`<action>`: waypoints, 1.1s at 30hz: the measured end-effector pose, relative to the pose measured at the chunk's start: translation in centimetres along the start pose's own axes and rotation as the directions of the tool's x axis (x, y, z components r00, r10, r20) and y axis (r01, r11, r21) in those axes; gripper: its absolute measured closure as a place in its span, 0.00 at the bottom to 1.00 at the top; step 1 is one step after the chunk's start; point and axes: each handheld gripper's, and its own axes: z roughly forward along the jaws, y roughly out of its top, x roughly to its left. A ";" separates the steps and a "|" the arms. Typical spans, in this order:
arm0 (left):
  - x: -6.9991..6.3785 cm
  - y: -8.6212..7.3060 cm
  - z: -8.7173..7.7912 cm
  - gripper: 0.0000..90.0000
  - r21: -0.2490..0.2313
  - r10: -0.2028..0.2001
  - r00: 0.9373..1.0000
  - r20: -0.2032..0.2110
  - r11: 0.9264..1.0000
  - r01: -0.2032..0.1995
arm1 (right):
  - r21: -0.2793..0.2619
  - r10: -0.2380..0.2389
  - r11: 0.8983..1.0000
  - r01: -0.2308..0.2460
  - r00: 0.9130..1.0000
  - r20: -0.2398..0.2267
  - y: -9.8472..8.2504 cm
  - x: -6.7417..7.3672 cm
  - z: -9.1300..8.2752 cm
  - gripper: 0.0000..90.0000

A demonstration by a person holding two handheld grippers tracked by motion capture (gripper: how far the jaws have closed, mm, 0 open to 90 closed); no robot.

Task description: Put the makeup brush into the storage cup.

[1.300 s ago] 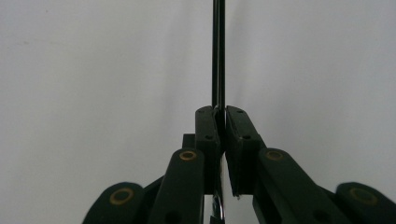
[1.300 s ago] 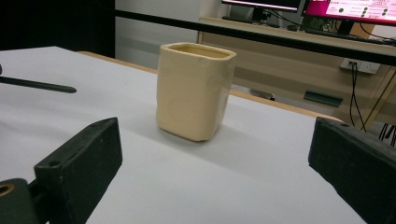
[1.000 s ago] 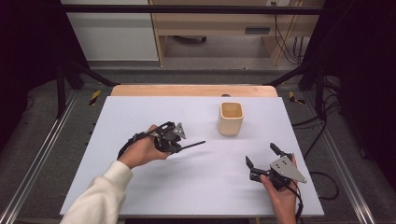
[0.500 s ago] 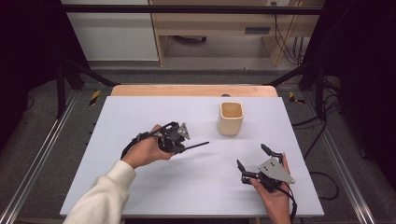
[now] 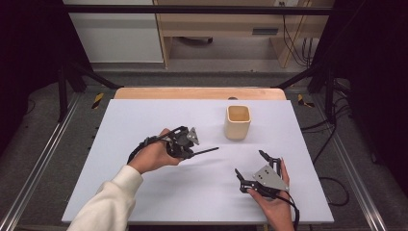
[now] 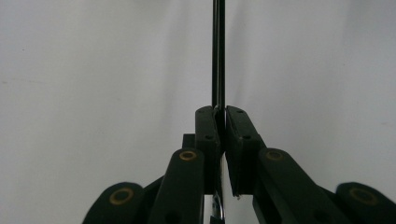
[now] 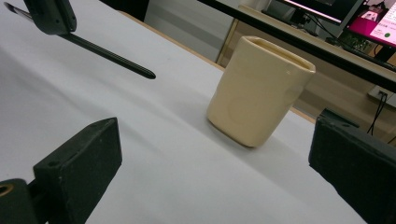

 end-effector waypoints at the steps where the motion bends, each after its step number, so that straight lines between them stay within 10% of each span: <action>1: -0.1 0.1 0.0 0.93 0.004 0.004 1.000 0.001 1.000 -0.004 | 0.004 -0.012 1.000 0.012 1.000 0.001 0.0 0.1 0.1 0.03; 33: -1.0 1.6 -0.6 0.93 0.010 0.045 0.999 0.011 0.999 -0.045 | 0.040 -0.103 0.994 0.103 0.995 -0.006 0.6 2.0 0.9 0.05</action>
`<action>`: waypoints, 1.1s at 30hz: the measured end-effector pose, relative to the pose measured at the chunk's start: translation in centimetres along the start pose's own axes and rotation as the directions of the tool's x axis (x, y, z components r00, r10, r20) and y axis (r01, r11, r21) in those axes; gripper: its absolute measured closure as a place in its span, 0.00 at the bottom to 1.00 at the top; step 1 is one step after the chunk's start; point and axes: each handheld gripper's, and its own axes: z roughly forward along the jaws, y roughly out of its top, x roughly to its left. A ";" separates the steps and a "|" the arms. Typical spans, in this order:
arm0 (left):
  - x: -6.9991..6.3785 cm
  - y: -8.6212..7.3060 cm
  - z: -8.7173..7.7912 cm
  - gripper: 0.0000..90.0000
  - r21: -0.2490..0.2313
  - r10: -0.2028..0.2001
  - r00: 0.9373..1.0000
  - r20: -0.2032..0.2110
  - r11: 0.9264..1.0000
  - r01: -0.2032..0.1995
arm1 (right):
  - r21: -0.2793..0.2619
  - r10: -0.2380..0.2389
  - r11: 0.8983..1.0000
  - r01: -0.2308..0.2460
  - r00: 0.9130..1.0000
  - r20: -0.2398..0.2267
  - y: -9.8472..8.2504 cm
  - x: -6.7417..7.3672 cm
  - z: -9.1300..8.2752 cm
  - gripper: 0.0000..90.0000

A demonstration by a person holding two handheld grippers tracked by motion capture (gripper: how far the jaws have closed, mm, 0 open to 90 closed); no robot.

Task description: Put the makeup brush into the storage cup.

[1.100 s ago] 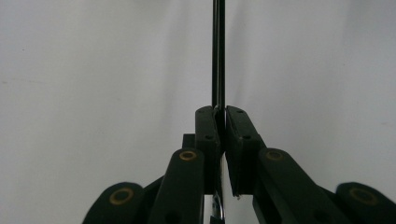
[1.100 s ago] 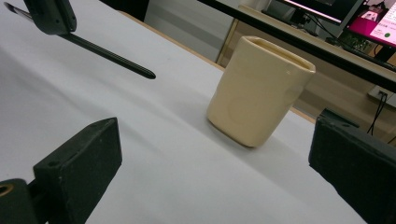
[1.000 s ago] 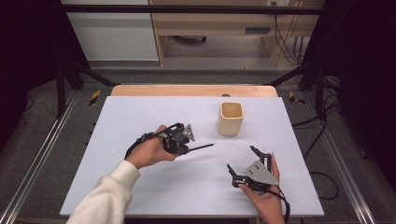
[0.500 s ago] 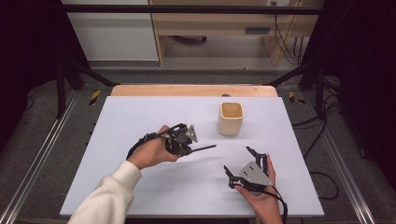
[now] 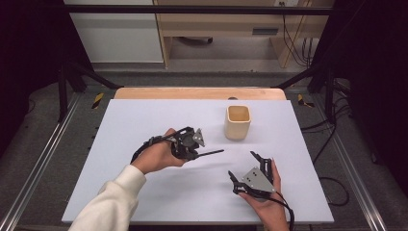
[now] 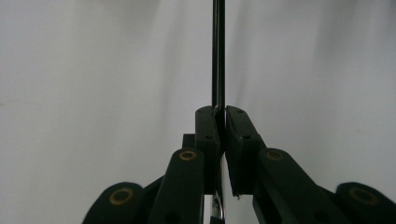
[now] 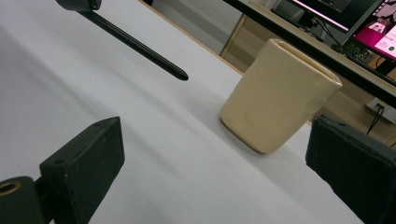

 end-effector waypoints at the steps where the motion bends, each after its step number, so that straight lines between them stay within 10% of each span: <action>1: 0.0 0.0 0.0 0.93 -0.002 0.000 1.000 -0.001 1.000 0.000 | 0.000 0.000 1.000 0.000 1.000 0.000 0.0 0.0 0.0 0.05; 24: -0.4 0.9 -0.5 0.93 0.002 0.022 1.000 0.003 1.000 -0.022 | 0.020 -0.081 0.997 0.081 0.996 0.033 0.5 0.7 0.3 0.06; 33: -0.2 1.3 -1.5 0.93 0.000 0.029 1.000 -0.009 1.000 -0.029 | 0.055 -0.239 0.970 0.236 0.969 0.058 2.7 1.3 0.8 0.10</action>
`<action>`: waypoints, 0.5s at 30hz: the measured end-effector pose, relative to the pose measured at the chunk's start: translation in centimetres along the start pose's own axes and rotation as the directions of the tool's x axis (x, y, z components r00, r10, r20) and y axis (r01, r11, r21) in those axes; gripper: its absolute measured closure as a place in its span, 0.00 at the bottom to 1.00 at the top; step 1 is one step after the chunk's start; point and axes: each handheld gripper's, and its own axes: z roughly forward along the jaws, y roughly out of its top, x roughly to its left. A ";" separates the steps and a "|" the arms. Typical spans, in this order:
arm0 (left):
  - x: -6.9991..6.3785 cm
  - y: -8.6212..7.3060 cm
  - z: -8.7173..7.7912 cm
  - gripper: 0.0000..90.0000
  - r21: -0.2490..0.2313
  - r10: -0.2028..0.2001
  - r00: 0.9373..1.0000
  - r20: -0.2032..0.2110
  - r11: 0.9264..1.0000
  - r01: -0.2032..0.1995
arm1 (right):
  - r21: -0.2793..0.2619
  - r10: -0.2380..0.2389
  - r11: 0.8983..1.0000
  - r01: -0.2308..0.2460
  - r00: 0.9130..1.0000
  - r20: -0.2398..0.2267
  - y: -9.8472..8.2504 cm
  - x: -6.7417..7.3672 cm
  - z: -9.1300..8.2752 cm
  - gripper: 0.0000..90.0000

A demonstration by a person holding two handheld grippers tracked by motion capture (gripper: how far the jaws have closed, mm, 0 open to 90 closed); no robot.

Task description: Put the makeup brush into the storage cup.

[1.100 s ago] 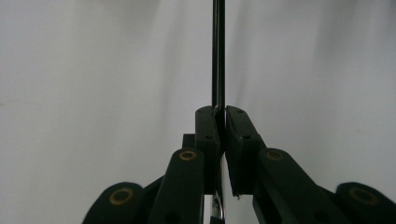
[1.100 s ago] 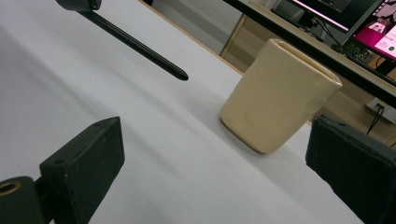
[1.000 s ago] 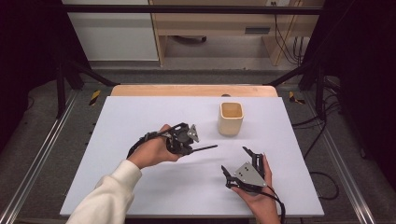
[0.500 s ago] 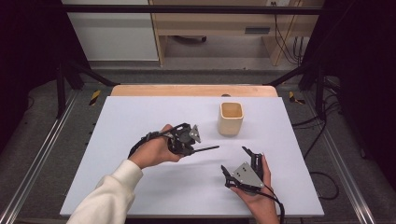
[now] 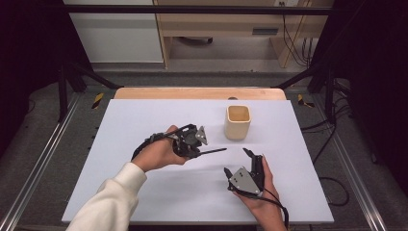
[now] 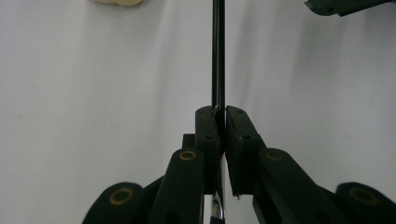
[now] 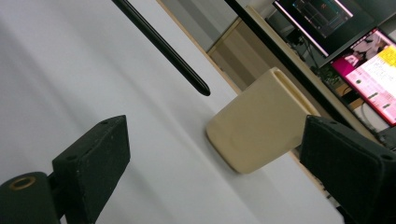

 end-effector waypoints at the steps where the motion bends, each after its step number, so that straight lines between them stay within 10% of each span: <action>1: 0.0 0.0 0.0 0.93 0.000 0.000 1.000 0.000 1.000 0.000 | 0.000 0.000 1.000 0.000 1.000 0.000 0.0 0.0 0.0 0.10; 7: 0.1 0.1 -0.3 0.93 -0.002 0.002 1.000 -0.003 1.000 -0.002 | 0.039 -0.189 0.981 0.188 0.982 0.018 0.8 0.7 0.6 0.11; 15: 0.1 0.0 -0.4 0.93 -0.002 -0.003 1.000 -0.001 1.000 0.003 | 0.049 -0.270 0.962 0.269 0.963 0.021 1.6 1.2 0.8 0.12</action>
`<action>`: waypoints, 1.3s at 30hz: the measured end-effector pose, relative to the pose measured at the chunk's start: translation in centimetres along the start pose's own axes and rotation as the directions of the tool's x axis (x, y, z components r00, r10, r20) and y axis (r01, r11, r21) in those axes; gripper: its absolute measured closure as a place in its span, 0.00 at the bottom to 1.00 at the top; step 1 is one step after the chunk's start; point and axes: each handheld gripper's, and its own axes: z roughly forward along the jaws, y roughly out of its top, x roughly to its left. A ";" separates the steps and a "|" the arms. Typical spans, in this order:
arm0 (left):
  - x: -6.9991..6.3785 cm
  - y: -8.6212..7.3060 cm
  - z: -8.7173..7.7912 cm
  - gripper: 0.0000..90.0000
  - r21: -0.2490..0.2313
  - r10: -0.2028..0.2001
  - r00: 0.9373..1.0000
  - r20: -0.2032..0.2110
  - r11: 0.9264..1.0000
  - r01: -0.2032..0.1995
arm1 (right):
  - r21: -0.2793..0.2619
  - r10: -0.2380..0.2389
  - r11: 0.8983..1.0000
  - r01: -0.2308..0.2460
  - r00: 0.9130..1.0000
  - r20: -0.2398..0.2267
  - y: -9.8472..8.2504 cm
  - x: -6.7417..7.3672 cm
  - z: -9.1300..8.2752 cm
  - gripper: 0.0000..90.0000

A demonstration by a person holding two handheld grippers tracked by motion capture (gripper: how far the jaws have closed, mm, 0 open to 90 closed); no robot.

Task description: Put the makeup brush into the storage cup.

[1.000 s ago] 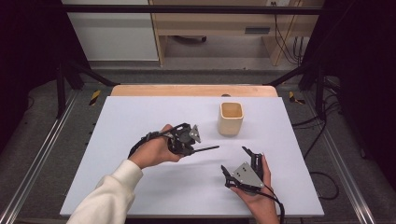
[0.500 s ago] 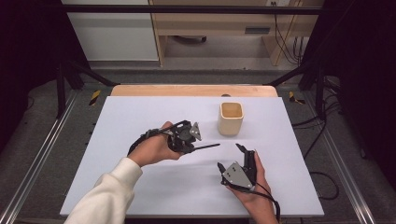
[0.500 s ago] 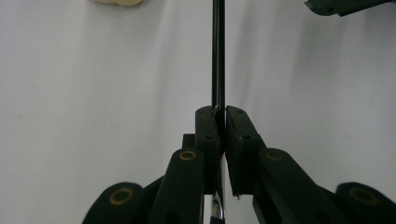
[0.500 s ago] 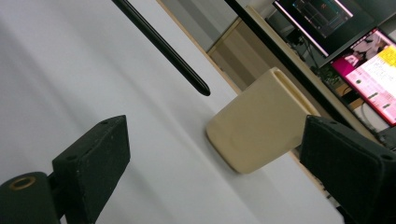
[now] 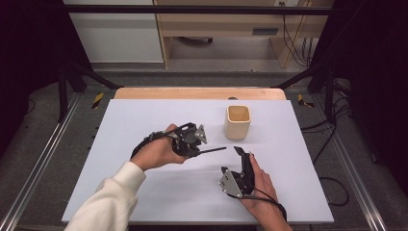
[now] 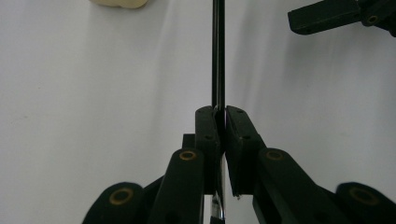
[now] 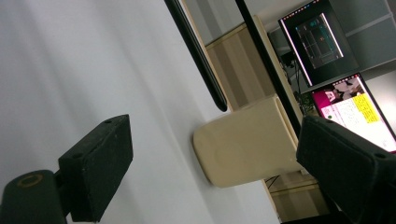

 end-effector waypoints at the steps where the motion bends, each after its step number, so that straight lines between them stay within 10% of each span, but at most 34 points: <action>1: 0.0 0.0 0.0 0.93 -0.001 0.000 1.000 -0.001 1.000 0.000 | -0.003 -0.016 1.000 0.016 1.000 0.004 0.0 -0.1 0.0 0.12; 27: -0.4 0.0 -0.8 0.93 -0.005 0.006 1.000 -0.009 1.000 -0.006 | -0.027 -0.204 0.978 0.206 0.977 0.070 1.8 0.1 0.7 0.29; 39: -0.6 0.2 -1.1 0.93 -0.010 0.011 1.000 -0.004 1.000 -0.011 | -0.073 -0.185 0.979 0.191 0.980 0.074 2.3 0.5 1.0 0.37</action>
